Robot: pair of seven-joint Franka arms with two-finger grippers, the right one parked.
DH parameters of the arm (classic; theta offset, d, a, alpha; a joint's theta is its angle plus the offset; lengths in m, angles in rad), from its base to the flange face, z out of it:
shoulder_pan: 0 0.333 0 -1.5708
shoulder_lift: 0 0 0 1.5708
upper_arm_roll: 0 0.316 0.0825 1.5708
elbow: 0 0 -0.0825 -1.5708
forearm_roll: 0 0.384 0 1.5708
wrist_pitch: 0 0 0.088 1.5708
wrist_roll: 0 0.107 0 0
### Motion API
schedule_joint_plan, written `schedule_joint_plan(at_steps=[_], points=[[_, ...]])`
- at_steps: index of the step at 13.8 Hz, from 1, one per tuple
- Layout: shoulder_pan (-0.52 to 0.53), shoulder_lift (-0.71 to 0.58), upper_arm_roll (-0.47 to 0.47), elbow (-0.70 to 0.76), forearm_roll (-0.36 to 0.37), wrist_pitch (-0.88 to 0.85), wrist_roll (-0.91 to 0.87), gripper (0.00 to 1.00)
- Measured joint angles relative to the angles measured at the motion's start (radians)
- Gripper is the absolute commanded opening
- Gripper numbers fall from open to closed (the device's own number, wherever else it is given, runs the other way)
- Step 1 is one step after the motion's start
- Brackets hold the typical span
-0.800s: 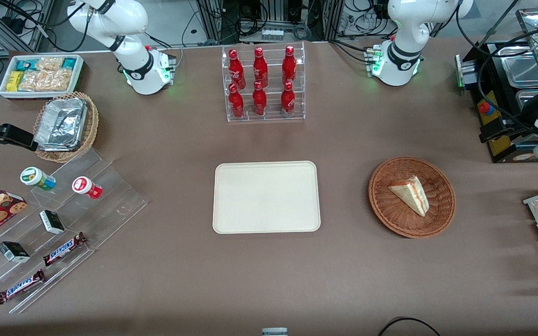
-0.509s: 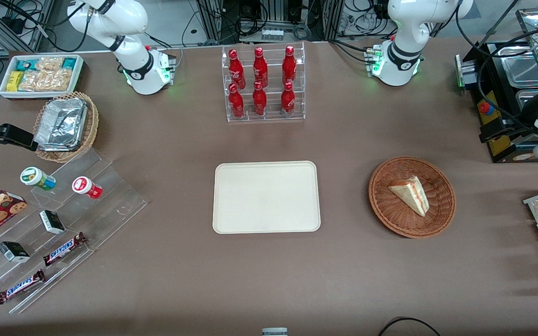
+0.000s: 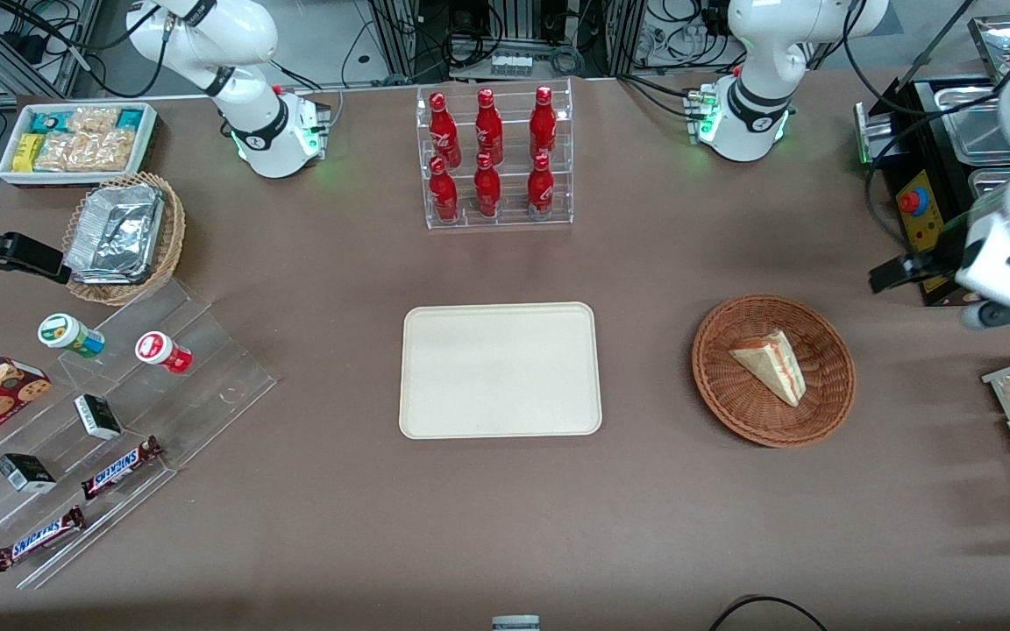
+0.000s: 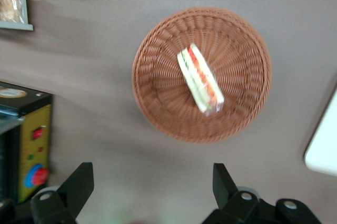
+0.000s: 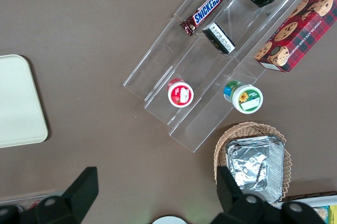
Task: Place sandwich from basket to tray
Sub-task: 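Move the left gripper over the wrapped sandwich in the wicker basket, then lower the left gripper and close it on the wrapped sandwich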
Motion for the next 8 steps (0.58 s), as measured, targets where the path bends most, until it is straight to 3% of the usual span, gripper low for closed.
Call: schedule_joint_plan(at_steps=[4,8], points=[[-0.004,0.019,-0.067,-0.144,0.000,0.202,-0.240,1.00],[-0.004,0.051,-0.073,-0.233,0.000,0.358,-0.320,1.00]])
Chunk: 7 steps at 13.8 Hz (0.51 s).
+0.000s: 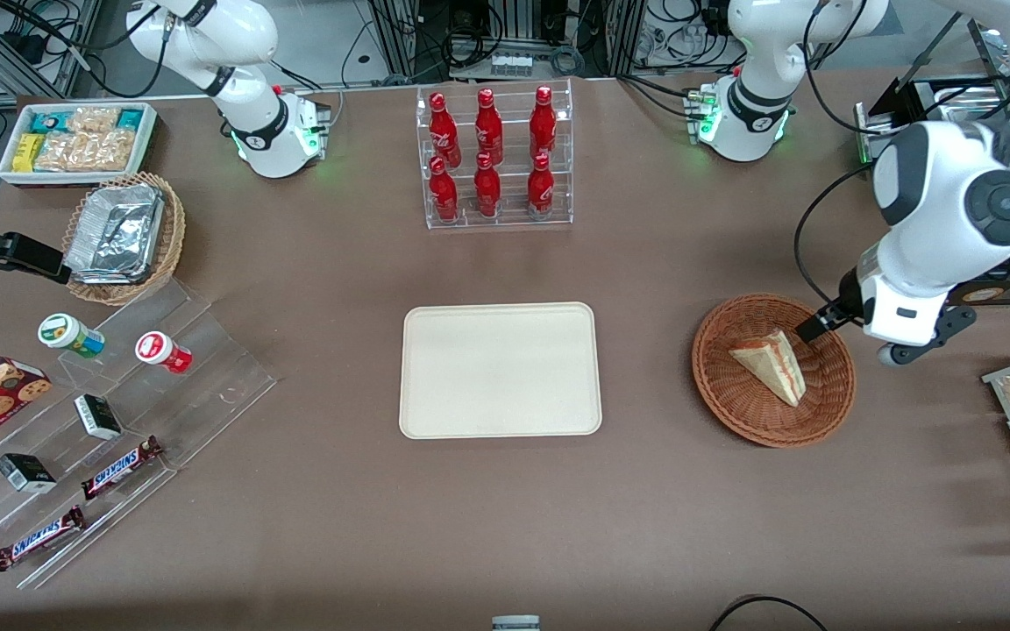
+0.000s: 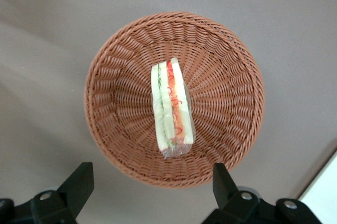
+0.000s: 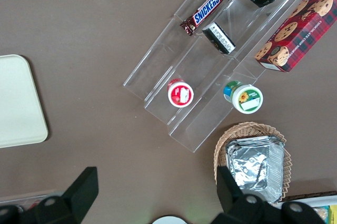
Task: Place sandwich from basket to tray
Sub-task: 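Lower the left gripper and close it on the wrapped sandwich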
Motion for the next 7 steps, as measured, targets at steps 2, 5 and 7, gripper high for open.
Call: schedule_joint_plan(at_steps=[2,5,7], points=[[0.000,0.028,-0.002,-0.033,0.000,0.062,-0.042,1.00],[-0.001,0.083,-0.005,-0.050,0.000,0.123,-0.114,1.00],[-0.003,0.109,-0.007,-0.058,0.000,0.162,-0.150,1.00]])
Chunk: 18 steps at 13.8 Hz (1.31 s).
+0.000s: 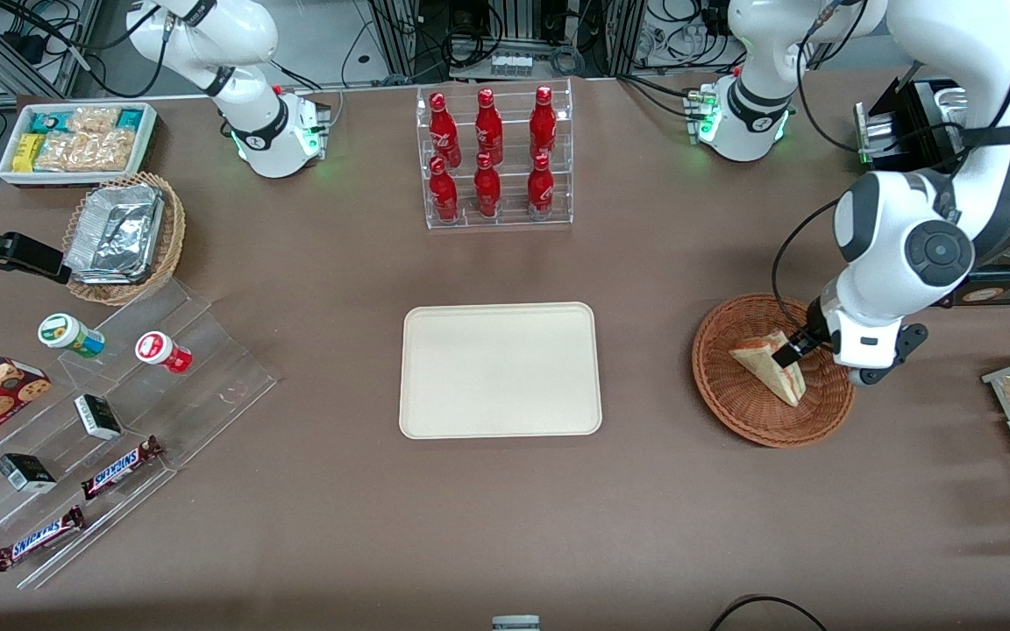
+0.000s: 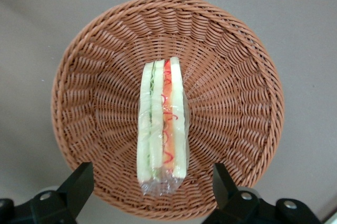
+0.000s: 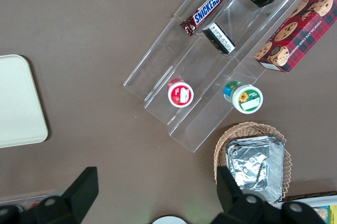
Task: Place sandwich from basket to tray
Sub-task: 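Lower the left gripper and close it on the wrapped sandwich, then lift the sandwich and carry it with the left gripper over the tray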
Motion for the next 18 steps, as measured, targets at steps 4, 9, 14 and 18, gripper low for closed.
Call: schedule_joint_plan(at_steps=[4,9,14,18], points=[[-0.013,0.032,-0.001,-0.017,0.000,0.054,-0.044,1.00],[-0.026,0.088,-0.002,-0.027,0.000,0.075,-0.051,0.80],[-0.026,0.129,-0.002,-0.028,0.007,0.069,-0.051,0.00],[-0.047,0.128,-0.003,-0.010,0.058,0.010,-0.052,0.00]])
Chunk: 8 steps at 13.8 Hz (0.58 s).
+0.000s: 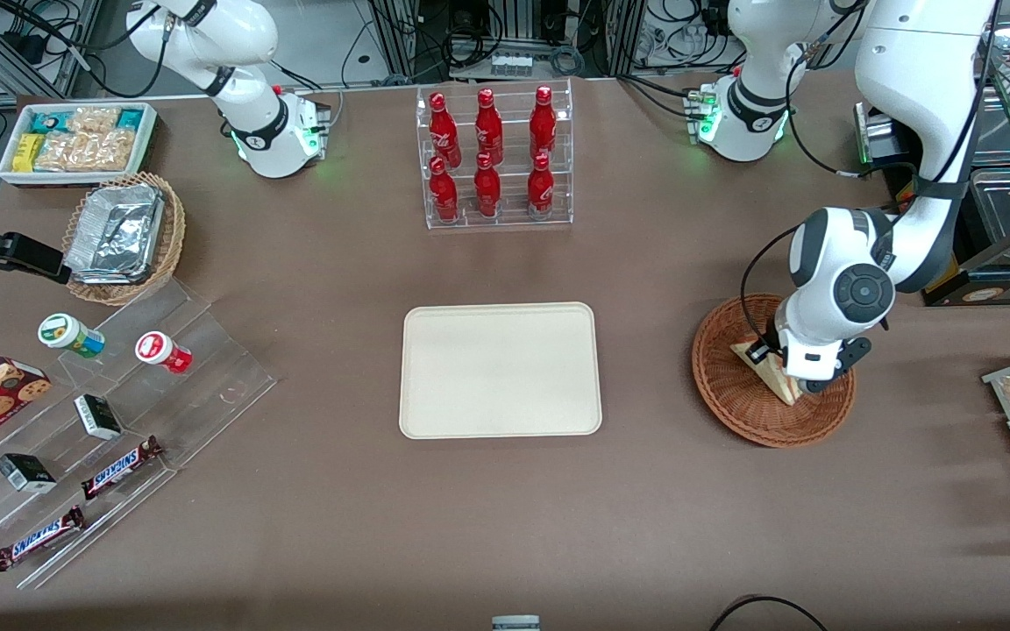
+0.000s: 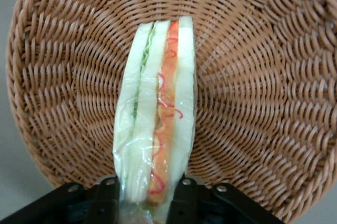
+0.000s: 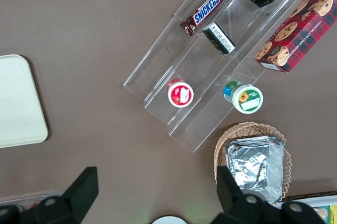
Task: Place sandwich from basket to tray
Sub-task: 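Lift the sandwich and carry it with the left gripper over the tray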
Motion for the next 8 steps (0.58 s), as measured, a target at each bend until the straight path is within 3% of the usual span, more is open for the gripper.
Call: schedule_joint_plan(at_steps=[4,8], points=[[-0.026,-0.005,-0.001,0.115,0.035,-0.176,0.002,0.00],[-0.125,-0.015,-0.006,0.226,0.038,-0.298,0.009,0.00]])
